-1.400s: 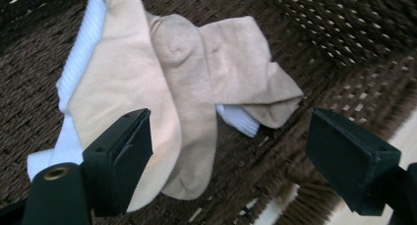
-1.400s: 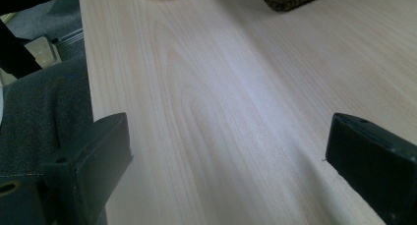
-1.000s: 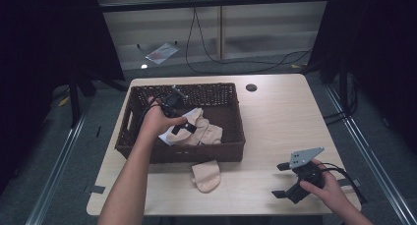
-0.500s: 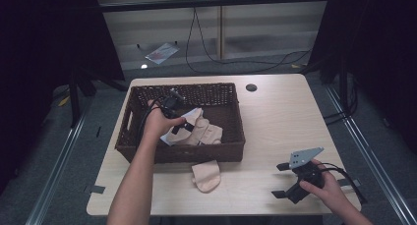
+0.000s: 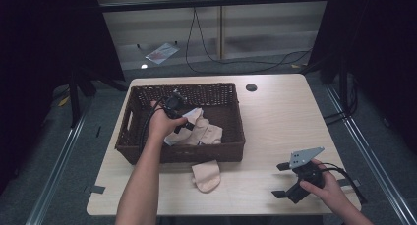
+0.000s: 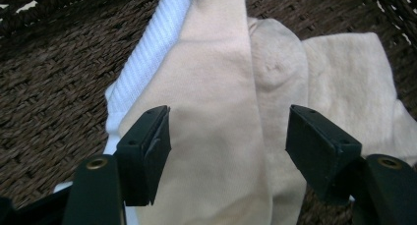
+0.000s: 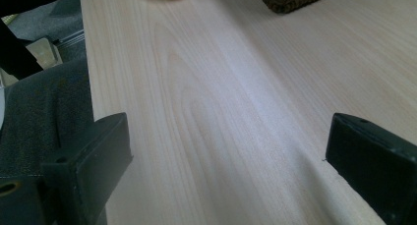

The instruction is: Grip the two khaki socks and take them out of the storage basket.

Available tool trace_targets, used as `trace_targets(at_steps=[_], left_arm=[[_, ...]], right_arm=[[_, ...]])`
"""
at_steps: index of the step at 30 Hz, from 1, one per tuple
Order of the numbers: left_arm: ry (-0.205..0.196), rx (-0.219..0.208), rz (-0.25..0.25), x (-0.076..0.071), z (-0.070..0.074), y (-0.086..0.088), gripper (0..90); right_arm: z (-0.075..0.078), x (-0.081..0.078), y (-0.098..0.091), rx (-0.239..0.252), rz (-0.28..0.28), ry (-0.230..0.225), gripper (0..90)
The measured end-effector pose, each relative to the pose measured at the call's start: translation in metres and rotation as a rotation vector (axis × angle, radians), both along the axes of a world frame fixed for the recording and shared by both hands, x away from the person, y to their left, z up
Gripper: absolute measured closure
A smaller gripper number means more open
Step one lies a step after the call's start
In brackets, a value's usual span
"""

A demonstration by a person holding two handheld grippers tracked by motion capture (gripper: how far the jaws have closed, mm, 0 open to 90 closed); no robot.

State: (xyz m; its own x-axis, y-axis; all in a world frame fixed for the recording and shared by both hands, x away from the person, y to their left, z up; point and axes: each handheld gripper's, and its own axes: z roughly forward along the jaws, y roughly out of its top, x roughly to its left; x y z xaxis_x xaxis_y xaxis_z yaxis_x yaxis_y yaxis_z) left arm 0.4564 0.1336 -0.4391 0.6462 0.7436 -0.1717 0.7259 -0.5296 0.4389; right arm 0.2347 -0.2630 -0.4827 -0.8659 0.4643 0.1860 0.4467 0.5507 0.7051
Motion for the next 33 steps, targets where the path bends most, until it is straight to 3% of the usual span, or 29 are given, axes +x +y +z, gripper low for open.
trace_targets(at_steps=[8, 10, 13, 14, 19, 20, 22, 29, 31, 32, 33], left_arm=[[-0.008, 0.017, 0.025, 0.003, -0.012, -0.001, 43.7], [0.022, 0.02, 0.023, 0.003, -0.015, 0.0, 54.1], [0.025, 0.032, 0.022, 0.003, -0.017, 0.002, 58.2], [0.034, 0.033, 0.033, 0.003, -0.018, 0.003, 68.0], [0.058, 0.045, 0.017, 0.003, -0.018, 0.003, 76.9], [0.066, 0.041, 0.016, 0.002, -0.018, 0.003, 83.9], [0.064, 0.044, 0.02, 0.002, -0.017, 0.003, 88.8], [0.087, 0.02, 0.021, 0.001, -0.011, 0.006, 90.0], [0.087, 0.01, 0.034, 0.001, -0.009, 0.007, 90.0], [0.077, -0.022, 0.035, 0.001, -0.007, 0.008, 90.0], [0.075, -0.017, 0.031, 0.001, -0.008, 0.007, 88.1]], right_arm=[[0.0, 0.0, 0.0, 0.001, 0.0, 0.0, 3.0], [0.0, 0.0, 0.0, 0.001, 0.001, 0.002, 3.0], [0.0, 0.0, 0.0, 0.002, 0.003, 0.002, 3.0], [0.0, 0.0, 0.0, 0.003, 0.0, 0.001, 3.0], [0.0, 0.0, 0.0, 0.004, -0.001, 0.002, 3.0], [0.0, 0.0, 0.0, 0.004, 0.0, 0.003, 3.0], [0.0, 0.0, 0.0, 0.006, -0.002, 0.002, 3.0], [0.0, 0.0, 0.0, 0.005, -0.002, 0.003, 2.9], [0.0, 0.0, 0.0, 0.005, -0.003, 0.004, 3.0], [0.0, 0.0, 0.0, 0.006, -0.002, 0.001, 2.9], [0.0, 0.0, 0.0, 0.006, -0.002, 0.003, 3.0]])
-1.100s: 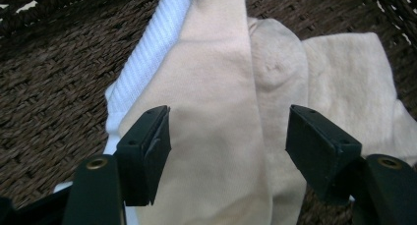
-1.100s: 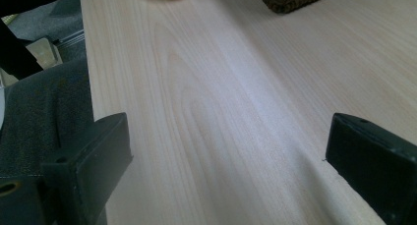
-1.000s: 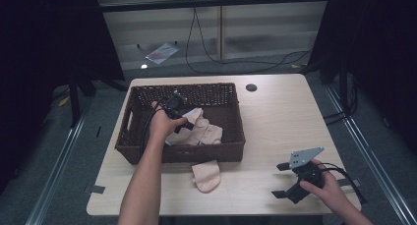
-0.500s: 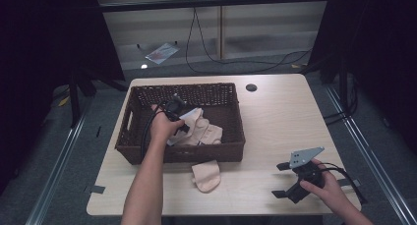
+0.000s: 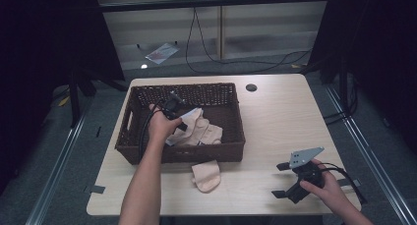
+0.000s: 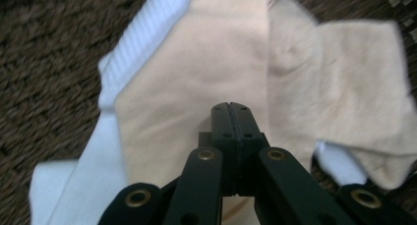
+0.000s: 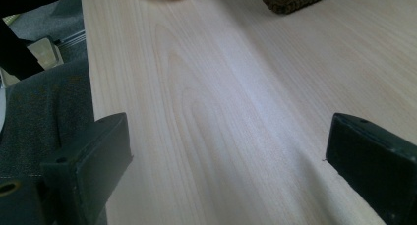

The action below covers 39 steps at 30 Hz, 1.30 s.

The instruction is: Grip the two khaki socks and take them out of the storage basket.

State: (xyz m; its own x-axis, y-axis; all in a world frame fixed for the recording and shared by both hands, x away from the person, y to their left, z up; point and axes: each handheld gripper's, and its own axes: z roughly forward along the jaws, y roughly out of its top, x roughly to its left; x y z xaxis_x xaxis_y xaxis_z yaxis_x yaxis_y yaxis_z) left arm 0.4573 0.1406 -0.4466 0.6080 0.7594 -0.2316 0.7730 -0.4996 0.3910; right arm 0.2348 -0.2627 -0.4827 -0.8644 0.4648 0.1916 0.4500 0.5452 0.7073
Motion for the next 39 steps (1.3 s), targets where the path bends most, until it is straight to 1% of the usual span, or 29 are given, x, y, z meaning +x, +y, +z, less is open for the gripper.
trace_targets(at_steps=[1, 2, 3, 4, 5, 6, 7, 8, 9, 10, 13, 15, 16, 17, 20, 21, 22, 24, 25, 26, 28, 29, 30, 33, 34, 35, 37, 38, 39], left_arm=[[0.0, 0.0, 0.0, 0.0, 0.0, 0.0, 78.3], [-0.017, 0.009, 0.027, 0.001, 0.0, -0.001, 61.2], [-0.017, 0.009, 0.027, 0.001, 0.0, -0.001, 54.8], [-0.019, 0.013, 0.043, 0.001, -0.002, -0.003, 54.8], [-0.016, 0.02, 0.049, 0.002, -0.002, -0.003, 48.2], [-0.021, 0.011, 0.063, 0.002, -0.004, -0.005, 41.1], [-0.02, 0.012, 0.06, 0.002, -0.005, -0.005, 37.0], [-0.02, 0.025, 0.057, 0.002, -0.007, -0.007, 26.8], [-0.025, 0.033, 0.061, 0.002, -0.011, -0.01, 23.6], [-0.025, 0.033, 0.061, 0.002, -0.011, -0.01, 23.4], [-0.019, 0.055, 0.056, 0.002, -0.016, -0.013, 23.3], [-0.019, 0.054, 0.059, 0.002, -0.02, -0.014, 24.7], [-0.021, 0.067, 0.057, 0.002, -0.02, -0.015, 27.1], [-0.026, 0.074, 0.055, 0.002, -0.02, -0.015, 30.9], [-0.024, 0.057, 0.059, 0.002, -0.017, -0.012, 49.9], [-0.022, 0.052, 0.048, 0.002, -0.015, -0.011, 49.9], [-0.02, 0.033, 0.048, 0.001, -0.012, -0.008, 56.9], [-0.019, 0.032, 0.04, 0.001, -0.01, -0.007, 58.8], [-0.011, 0.023, 0.047, 0.001, -0.009, -0.005, 64.9], [-0.008, 0.023, 0.037, 0.001, -0.008, -0.003, 71.2], [-0.001, 0.026, 0.032, 0.001, -0.008, -0.003, 77.5], [0.002, 0.022, 0.031, 0.0, -0.008, -0.003, 77.5], [0.008, 0.018, 0.026, 0.0, -0.007, -0.003, 84.7], [0.018, 0.012, 0.025, -0.001, -0.003, -0.004, 88.0], [0.036, 0.004, 0.023, -0.002, 0.002, -0.004, 88.1], [0.036, 0.004, 0.023, -0.002, 0.002, -0.004, 88.2], [0.057, 0.007, 0.013, -0.004, 0.013, -0.002, 88.4], [0.057, 0.007, 0.013, -0.004, 0.013, -0.002, 88.5], [0.067, 0.0, 0.014, -0.005, 0.017, 0.0, 88.5]], right_arm=[[0.0, 0.0, 0.0, 0.0, 0.0, 0.0, 3.0], [0.0, 0.0, 0.0, -0.003, 0.002, 0.001, 3.0], [0.0, 0.0, 0.0, -0.003, 0.002, 0.001, 3.0], [0.0, 0.0, 0.0, -0.006, 0.004, 0.0, 3.0], [0.0, 0.0, 0.0, -0.006, 0.004, 0.002, 3.0], [0.0, 0.0, 0.0, -0.004, 0.004, 0.0, 3.0], [0.0, 0.0, 0.0, -0.001, 0.003, 0.001, 3.0], [0.0, 0.0, 0.0, -0.001, 0.001, 0.001, 2.9], [0.0, 0.0, 0.0, -0.001, 0.003, 0.0, 2.9], [0.0, 0.0, 0.0, -0.001, 0.003, 0.0, 2.9], [0.0, 0.0, 0.0, -0.002, 0.004, 0.0, 3.0], [0.0, 0.0, 0.0, 0.0, 0.005, -0.001, 2.9], [0.001, 0.0, -0.001, -0.001, 0.004, -0.001, 3.0], [0.001, 0.0, -0.001, 0.0, 0.003, -0.002, 3.0], [0.001, 0.0, -0.001, 0.0, 0.004, -0.002, 2.9], [0.001, 0.0, -0.001, 0.0, 0.004, -0.002, 2.9], [0.001, 0.0, -0.001, 0.001, 0.004, -0.002, 2.9], [0.001, 0.0, -0.001, 0.001, 0.004, -0.002, 3.0], [0.001, 0.0, -0.001, 0.001, 0.005, -0.003, 2.9], [0.001, 0.0, 0.0, 0.002, 0.002, -0.001, 3.0], [0.001, 0.0, 0.0, 0.003, 0.003, -0.002, 2.9], [0.001, 0.0, 0.0, 0.006, 0.003, 0.002, 2.9], [0.001, 0.0, -0.001, 0.011, 0.0, 0.003, 3.0], [0.001, 0.0, -0.001, 0.01, -0.001, 0.003, 2.9], [0.001, 0.0, -0.001, 0.011, 0.001, 0.002, 2.9], [0.001, 0.0, -0.001, 0.011, 0.001, 0.002, 2.9], [0.001, 0.0, -0.001, 0.008, 0.0, 0.0, 2.9], [0.001, 0.001, -0.001, 0.008, -0.001, 0.0, 2.9], [0.001, 0.001, -0.001, 0.008, -0.001, 0.0, 2.9]])
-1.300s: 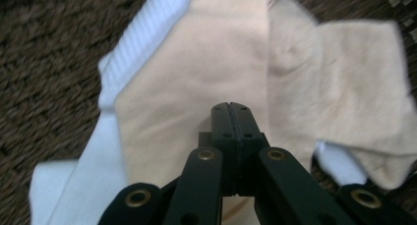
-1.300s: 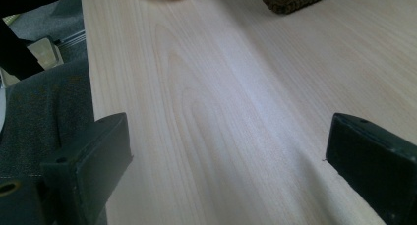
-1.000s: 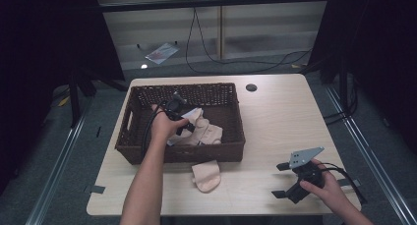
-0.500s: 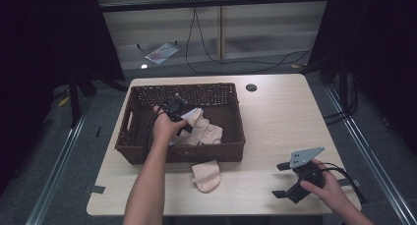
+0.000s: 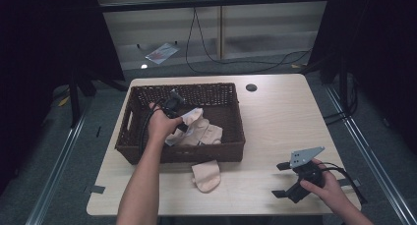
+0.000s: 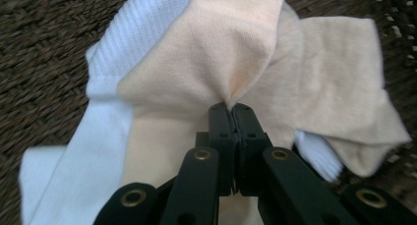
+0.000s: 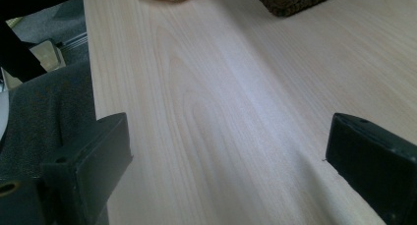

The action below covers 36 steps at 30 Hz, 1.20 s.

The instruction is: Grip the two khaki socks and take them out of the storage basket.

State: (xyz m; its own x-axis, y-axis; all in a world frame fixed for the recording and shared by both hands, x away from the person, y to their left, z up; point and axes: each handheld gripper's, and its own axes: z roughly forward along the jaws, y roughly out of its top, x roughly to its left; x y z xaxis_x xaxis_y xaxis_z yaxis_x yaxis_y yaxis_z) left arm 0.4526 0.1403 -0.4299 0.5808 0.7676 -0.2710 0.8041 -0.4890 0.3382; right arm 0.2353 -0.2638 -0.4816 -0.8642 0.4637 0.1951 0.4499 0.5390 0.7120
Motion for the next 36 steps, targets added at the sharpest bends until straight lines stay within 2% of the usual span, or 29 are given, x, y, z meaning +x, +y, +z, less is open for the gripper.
trace_targets(at_steps=[2, 3, 4, 6, 8, 9, 10, 11, 14, 16, 17, 19, 23, 25, 27, 28, 29, 31, 33, 35, 36], left_arm=[[0.013, -0.001, -0.003, -0.002, 0.008, 0.002, 88.5], [0.027, -0.005, -0.011, -0.003, 0.016, 0.004, 88.6], [0.027, -0.005, -0.011, -0.003, 0.016, 0.004, 88.6], [0.032, -0.028, -0.01, -0.006, 0.026, 0.005, 88.6], [0.033, -0.018, -0.03, -0.007, 0.034, 0.005, 88.6], [0.032, -0.02, -0.033, -0.008, 0.039, 0.004, 88.6], [0.027, -0.044, -0.034, -0.01, 0.047, 0.002, 88.6], [0.027, -0.044, -0.034, -0.01, 0.047, 0.002, 88.6], [0.013, -0.037, -0.069, -0.012, 0.061, 0.0, 88.6], [0.012, -0.047, -0.078, -0.014, 0.072, -0.002, 88.6], [0.012, -0.047, -0.078, -0.014, 0.072, -0.002, 88.6], [0.018, -0.054, -0.089, -0.016, 0.081, -0.002, 88.6], [0.019, -0.049, -0.096, -0.017, 0.09, -0.001, 88.6], [0.028, -0.061, -0.108, -0.019, 0.1, -0.001, 88.6], [0.031, -0.061, -0.113, -0.02, 0.103, -0.001, 88.6], [0.028, -0.065, -0.123, -0.022, 0.11, -0.001, 88.6], [0.028, -0.065, -0.123, -0.022, 0.11, -0.001, 88.6], [0.032, -0.079, -0.139, -0.026, 0.118, -0.002, 88.6], [0.03, -0.064, -0.169, -0.03, 0.127, -0.003, 88.6], [0.031, -0.073, -0.17, -0.032, 0.131, -0.004, 88.6], [0.027, -0.07, -0.187, -0.034, 0.136, -0.005, 88.6]], right_arm=[[0.0, 0.0, 0.0, 0.005, -0.002, 0.0, 2.9], [0.0, 0.0, 0.0, 0.004, -0.002, -0.001, 2.9], [0.0, 0.0, 0.0, 0.003, -0.003, 0.003, 2.9], [0.0, 0.0, 0.001, 0.002, 0.0, 0.0, 2.9], [0.0, 0.0, 0.001, 0.002, 0.0, 0.001, 2.9], [-0.001, 0.0, 0.001, 0.0, 0.001, 0.003, 2.9], [-0.001, 0.0, 0.001, -0.004, -0.001, 0.005, 2.9], [-0.001, 0.0, 0.001, -0.004, -0.001, 0.005, 2.9], [-0.001, 0.0, 0.001, -0.004, 0.0, 0.006, 2.9], [-0.001, 0.0, 0.001, -0.006, 0.001, 0.003, 2.9], [-0.001, 0.0, 0.001, -0.006, 0.001, 0.003, 2.9], [-0.002, 0.0, 0.002, -0.004, 0.0, 0.005, 2.9], [-0.002, 0.0, 0.002, -0.003, 0.003, 0.01, 2.9], [-0.002, 0.0, 0.002, -0.002, 0.004, 0.004, 2.9], [-0.002, 0.0, 0.002, -0.003, 0.003, 0.004, 2.9], [-0.002, 0.001, 0.002, -0.004, 0.001, 0.001, 2.9], [-0.002, 0.001, 0.002, -0.004, 0.001, 0.001, 2.9], [-0.003, 0.001, 0.002, -0.003, 0.005, 0.004, 2.9], [-0.003, 0.001, 0.003, -0.004, 0.003, 0.005, 2.9], [-0.003, 0.001, 0.002, -0.004, 0.004, 0.008, 2.9], [-0.003, 0.001, 0.003, -0.004, 0.002, 0.009, 2.9]])
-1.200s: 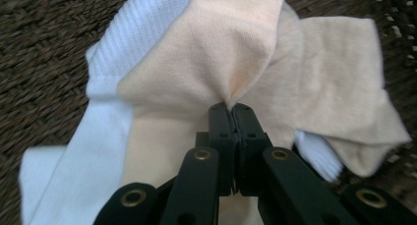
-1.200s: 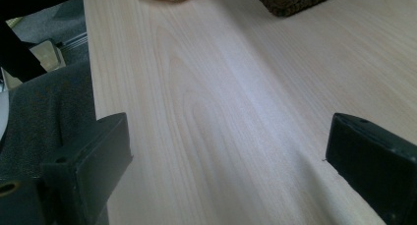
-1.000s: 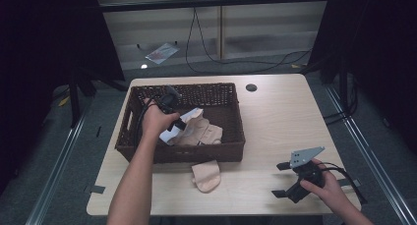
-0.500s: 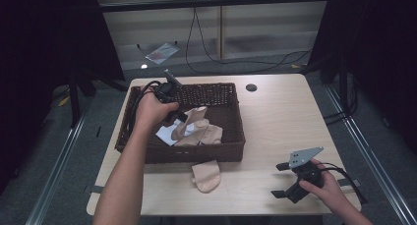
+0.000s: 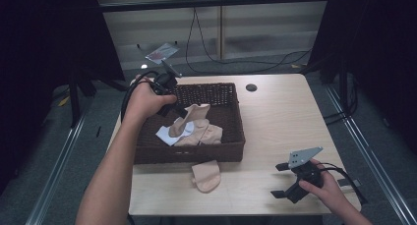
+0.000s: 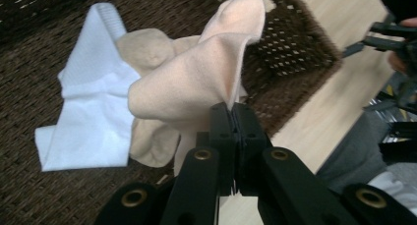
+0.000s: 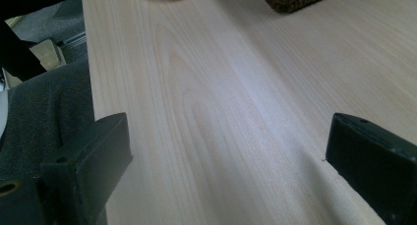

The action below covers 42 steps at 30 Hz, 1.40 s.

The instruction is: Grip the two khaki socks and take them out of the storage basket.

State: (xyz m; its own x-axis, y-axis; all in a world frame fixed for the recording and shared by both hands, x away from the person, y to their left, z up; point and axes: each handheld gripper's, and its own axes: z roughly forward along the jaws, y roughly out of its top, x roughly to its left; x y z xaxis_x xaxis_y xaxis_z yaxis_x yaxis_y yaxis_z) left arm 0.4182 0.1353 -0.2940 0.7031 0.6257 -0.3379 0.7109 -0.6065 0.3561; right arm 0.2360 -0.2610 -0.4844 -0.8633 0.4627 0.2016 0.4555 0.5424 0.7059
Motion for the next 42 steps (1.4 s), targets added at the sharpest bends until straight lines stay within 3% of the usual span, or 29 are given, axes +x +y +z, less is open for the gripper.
trace_targets(at_steps=[3, 12, 19, 26, 34, 42], left_arm=[[-0.002, 0.0, -0.009, -0.004, 0.006, -0.002, 88.6], [-0.008, -0.02, -0.106, -0.023, 0.026, -0.013, 88.6], [-0.016, -0.033, -0.168, -0.039, 0.034, -0.019, 88.6], [-0.016, -0.049, -0.229, -0.055, 0.029, -0.022, 88.5], [-0.026, -0.057, -0.288, -0.071, 0.015, -0.03, 88.5], [-0.008, -0.059, -0.339, -0.085, -0.004, -0.046, 88.4]], right_arm=[[0.0, 0.0, 0.0, -0.001, 0.001, -0.002, 2.9], [0.0, 0.0, 0.0, 0.002, 0.003, -0.001, 2.9], [0.0, 0.0, 0.0, 0.003, 0.003, -0.002, 2.9], [-0.001, 0.0, 0.0, 0.001, 0.001, 0.003, 3.0], [-0.001, 0.0, 0.001, 0.0, 0.002, 0.008, 3.0], [0.0, 0.0, 0.0, 0.0, 0.001, 0.005, 3.0]])
